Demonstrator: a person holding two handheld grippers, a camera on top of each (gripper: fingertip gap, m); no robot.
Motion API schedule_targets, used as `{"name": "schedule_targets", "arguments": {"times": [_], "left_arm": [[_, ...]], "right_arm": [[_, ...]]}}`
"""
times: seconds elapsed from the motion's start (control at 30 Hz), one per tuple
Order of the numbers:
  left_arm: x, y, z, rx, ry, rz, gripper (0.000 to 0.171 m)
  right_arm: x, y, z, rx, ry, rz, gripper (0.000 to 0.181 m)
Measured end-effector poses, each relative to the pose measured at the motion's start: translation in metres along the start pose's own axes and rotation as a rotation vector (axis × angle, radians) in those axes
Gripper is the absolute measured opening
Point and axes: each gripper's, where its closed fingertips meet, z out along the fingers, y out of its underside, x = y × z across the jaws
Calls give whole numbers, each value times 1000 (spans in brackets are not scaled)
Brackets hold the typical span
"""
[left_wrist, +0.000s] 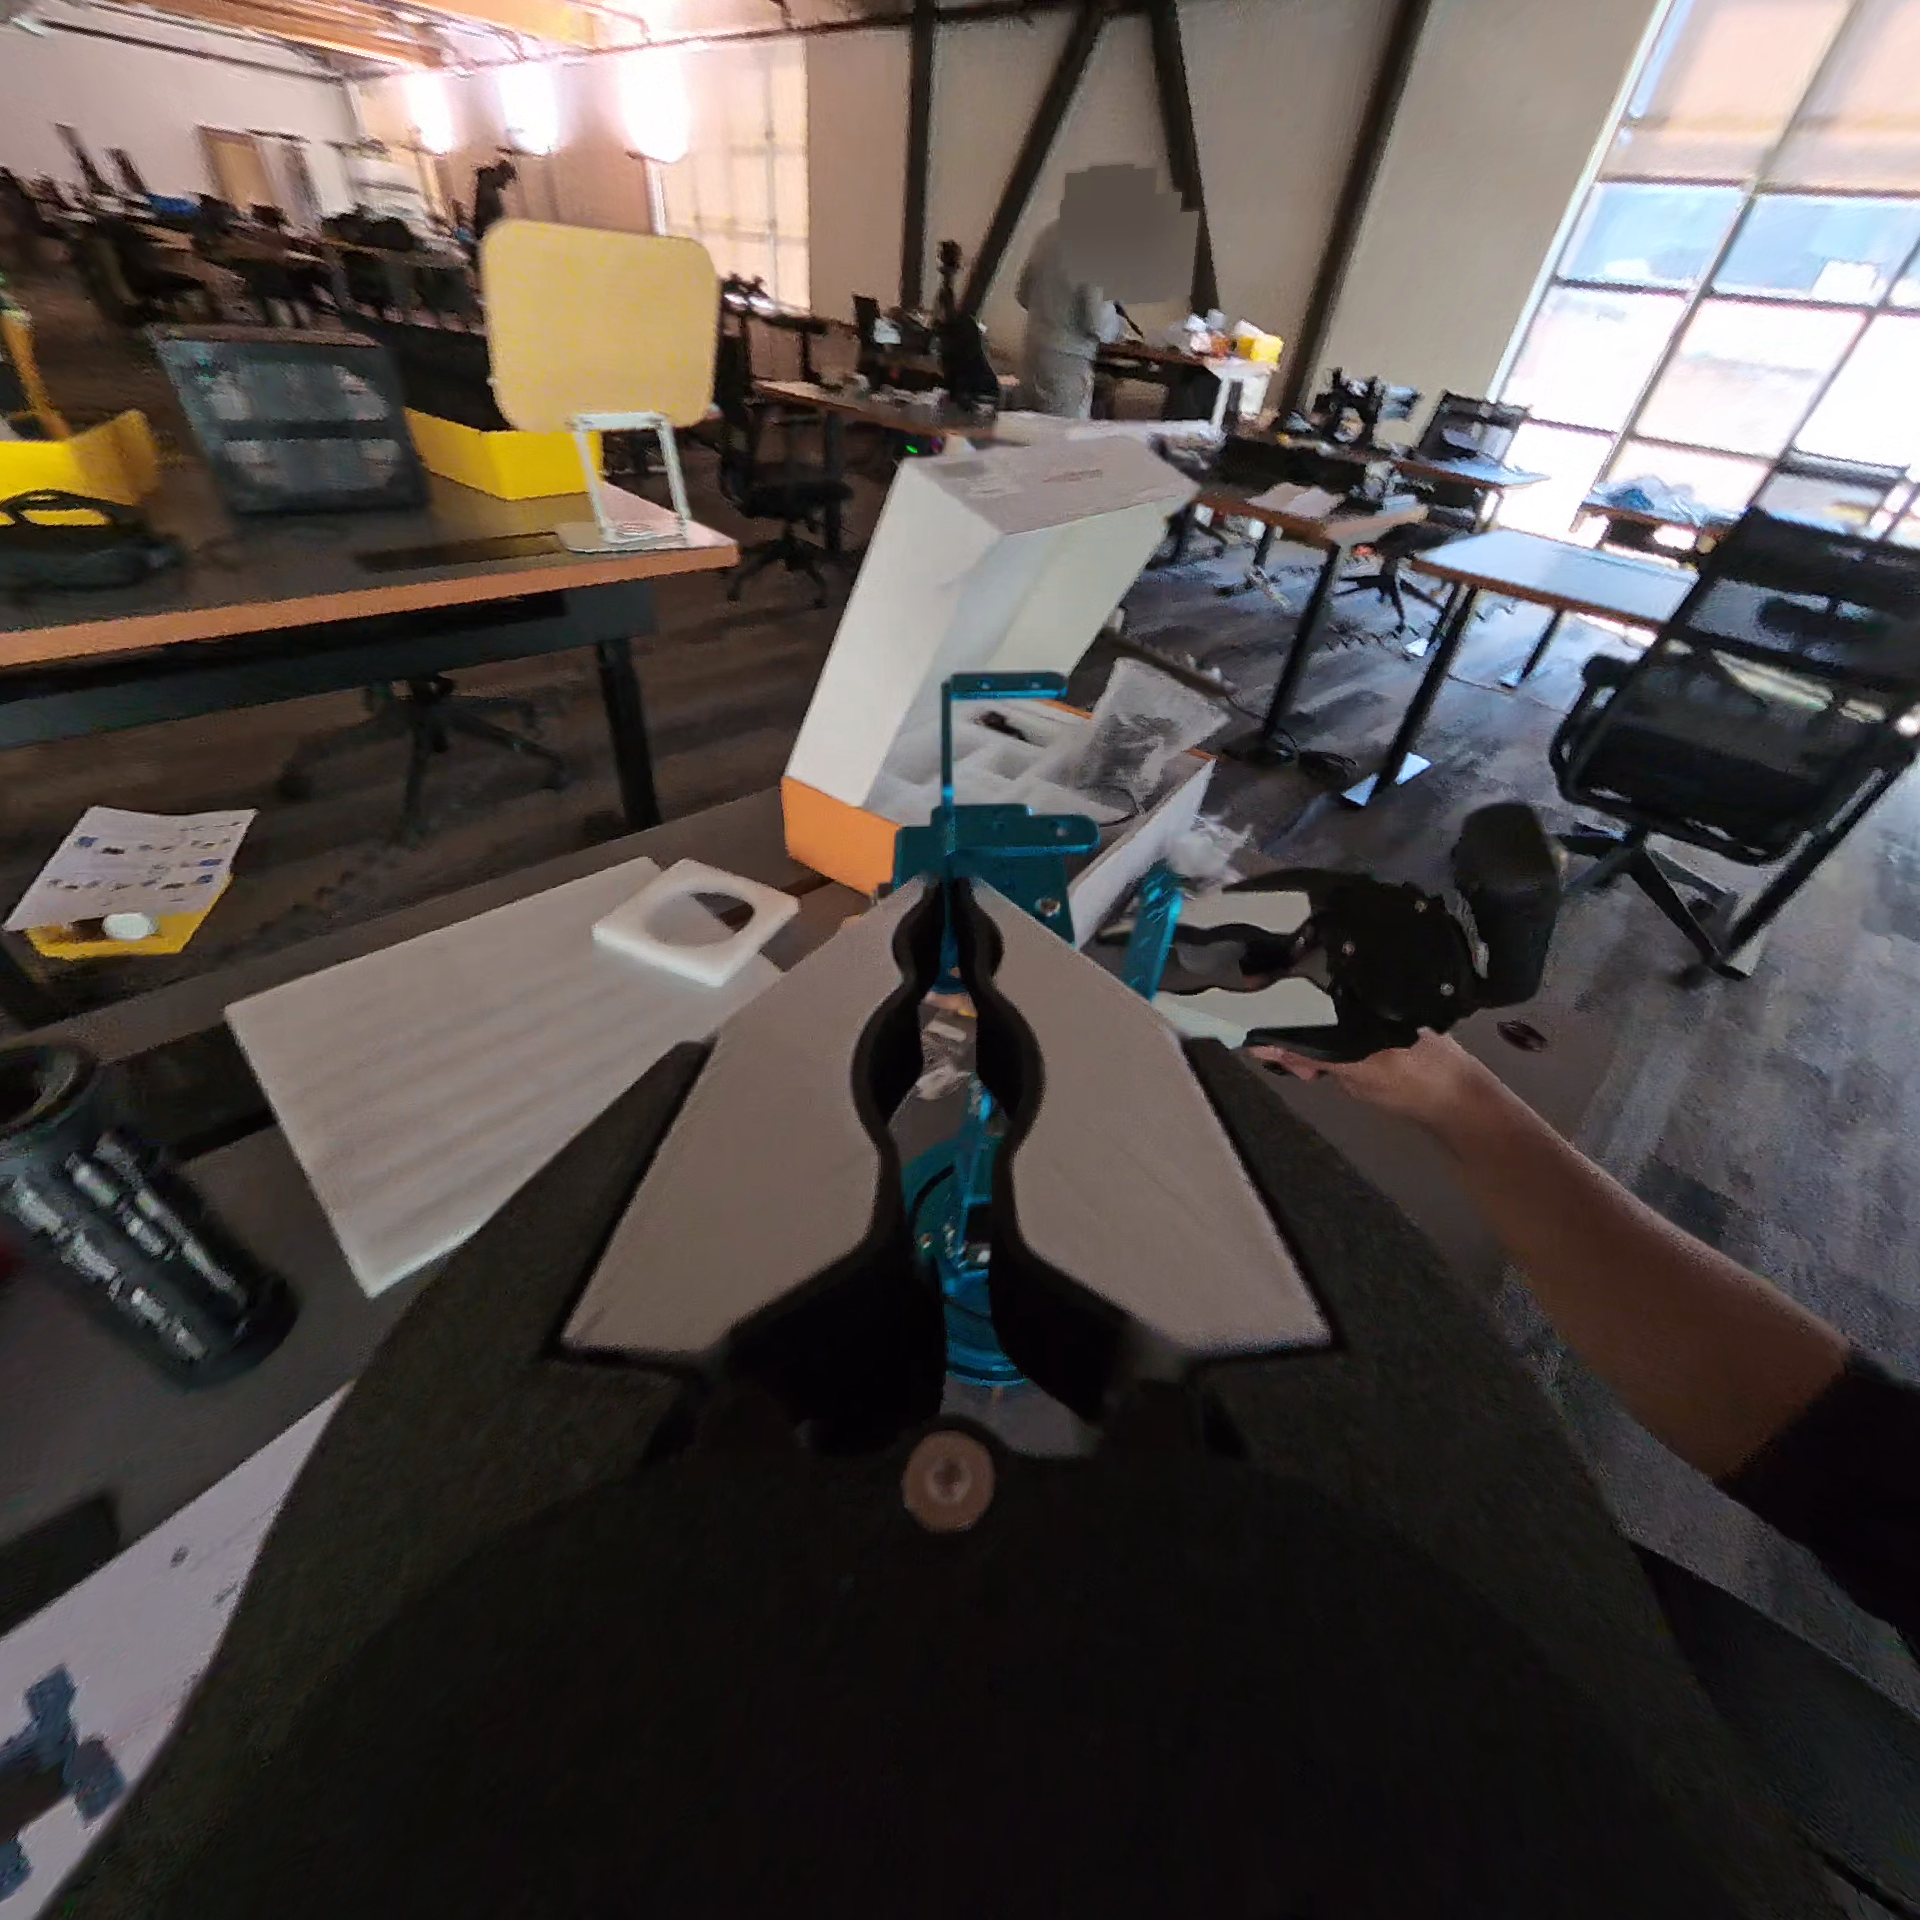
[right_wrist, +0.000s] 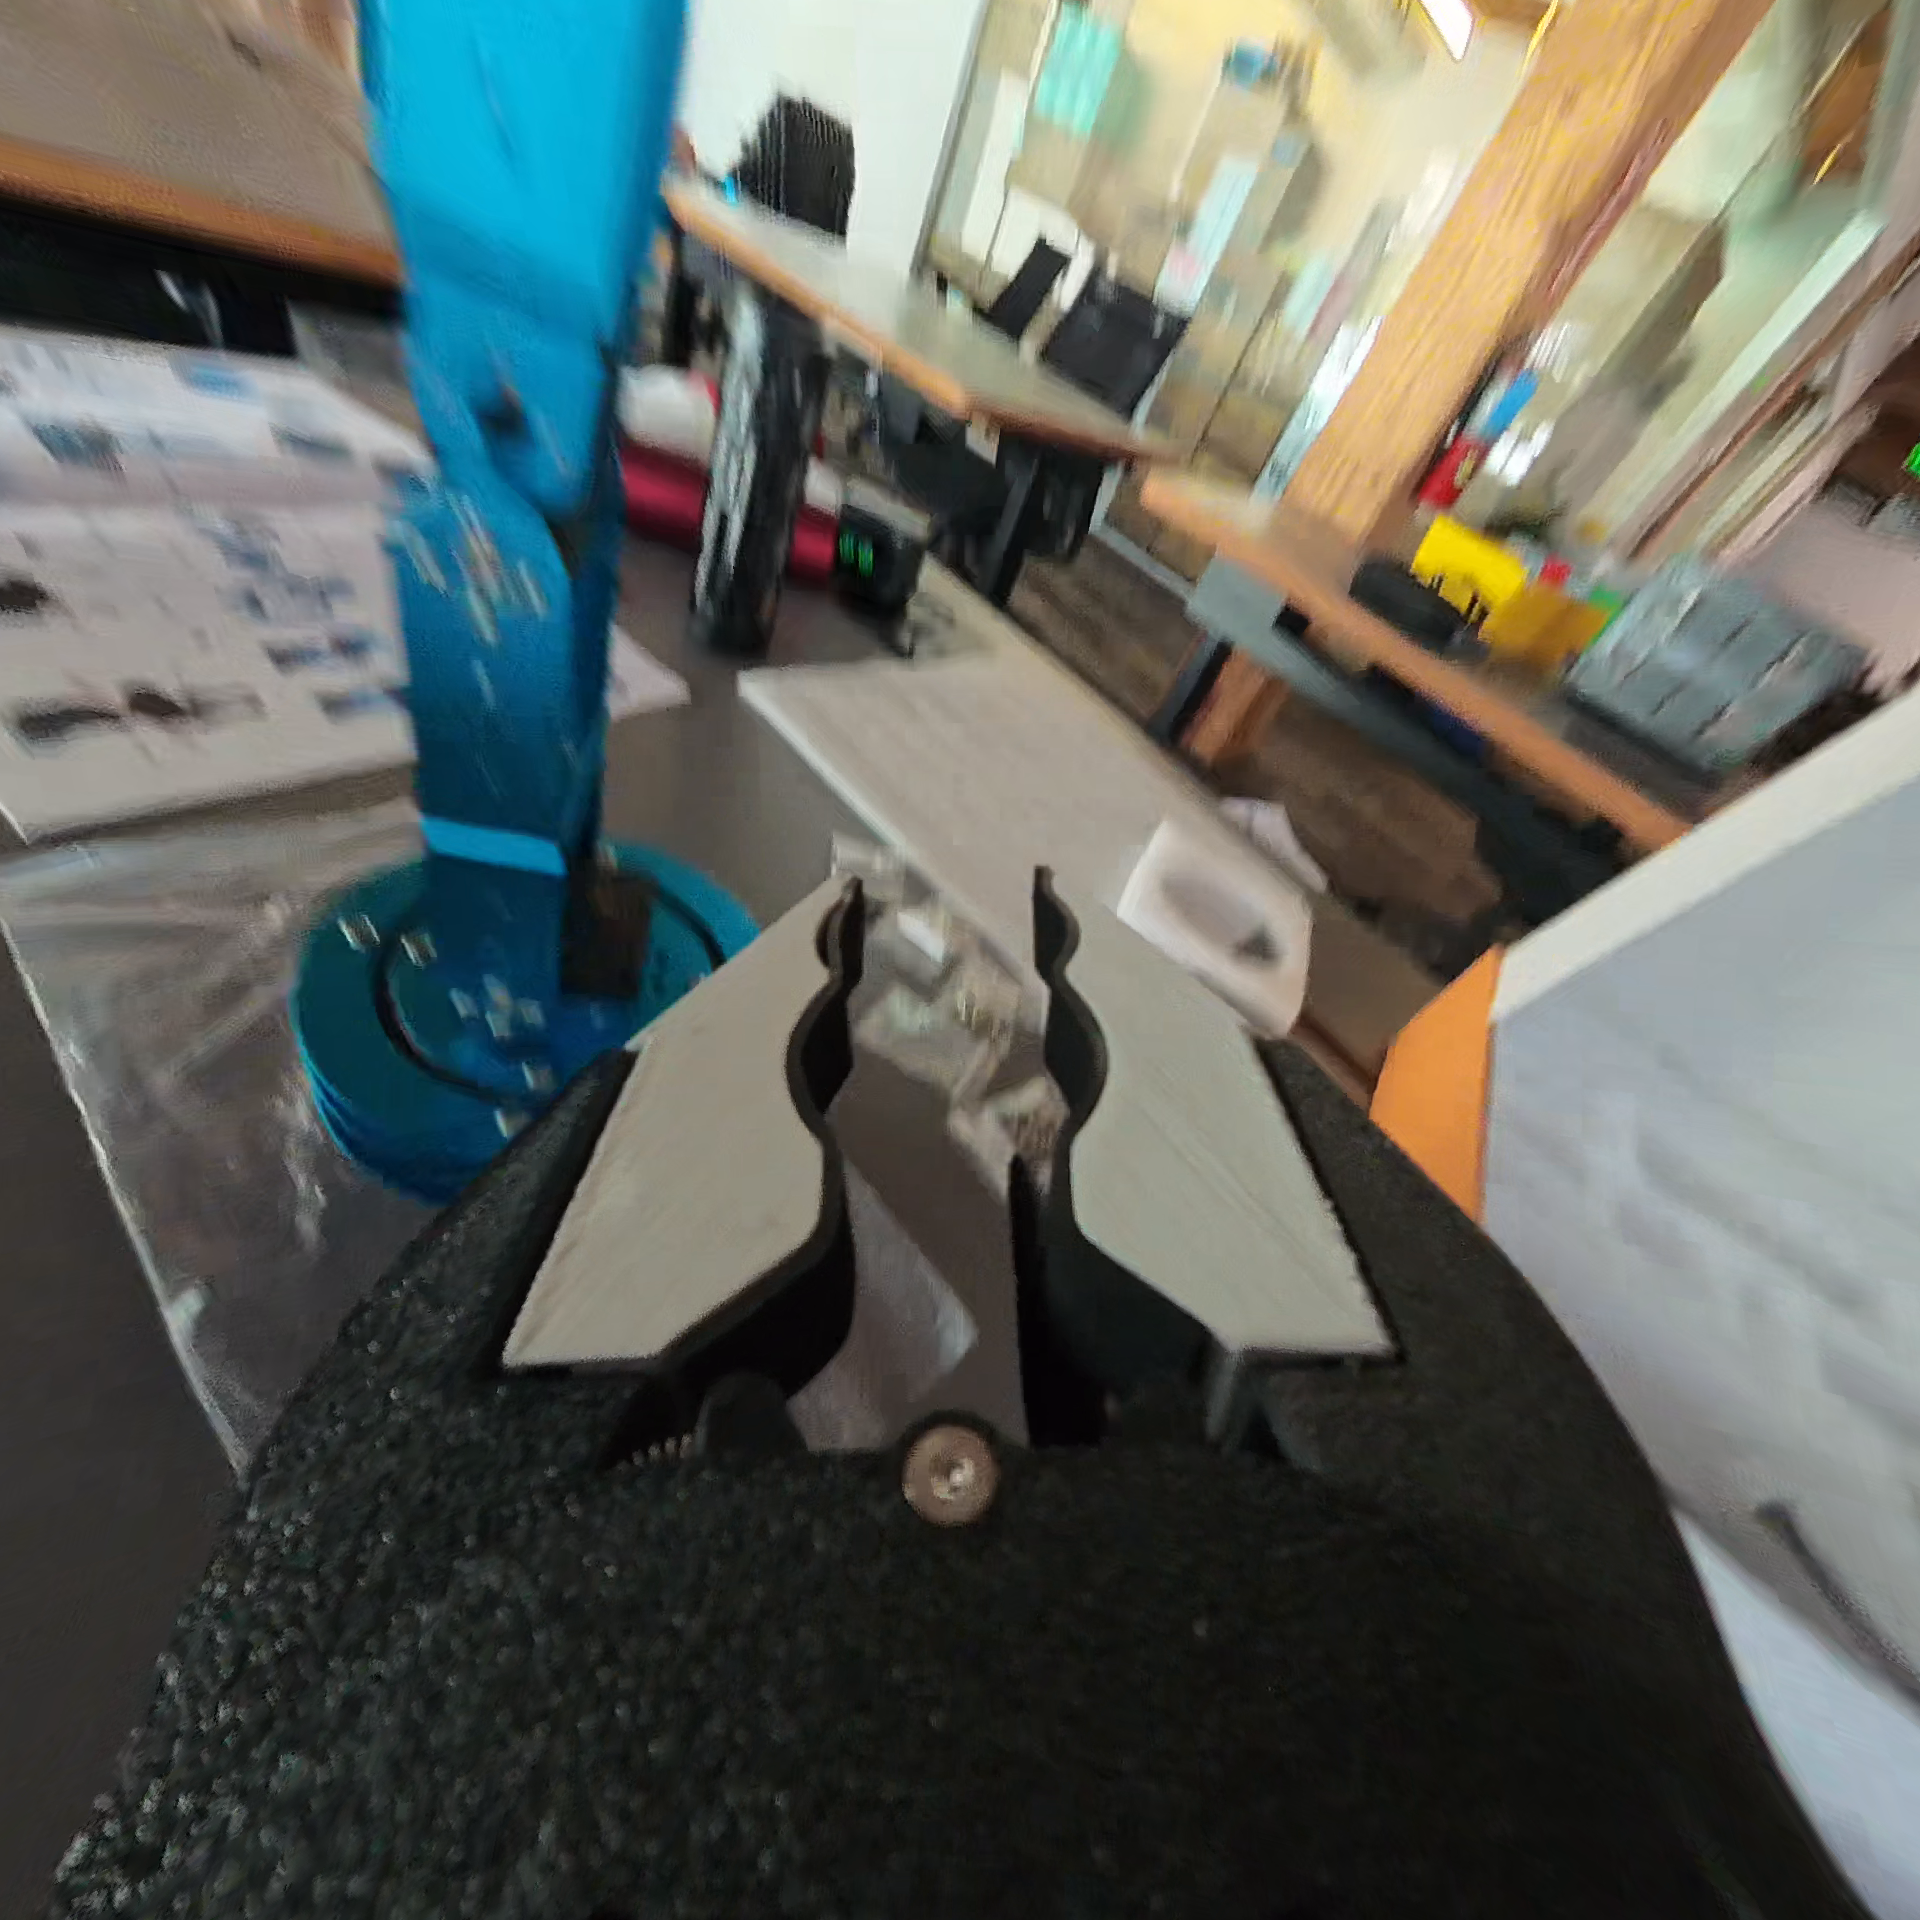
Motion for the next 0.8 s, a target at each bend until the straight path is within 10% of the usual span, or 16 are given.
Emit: {"name": "schedule_targets", "arguments": {"times": [0.27,0.5,0.8], "left_arm": [[26,-12,59,-150,-17,-14,1],[29,3,69,-182,-53,9,1],[23,16,77,-188,-65,25,1]], "right_arm": [[-7,-180,-33,261,-261,96,64],[-21,-165,9,86,-297,191,71],[-14,-170,6,148,-263,116,0]]}}
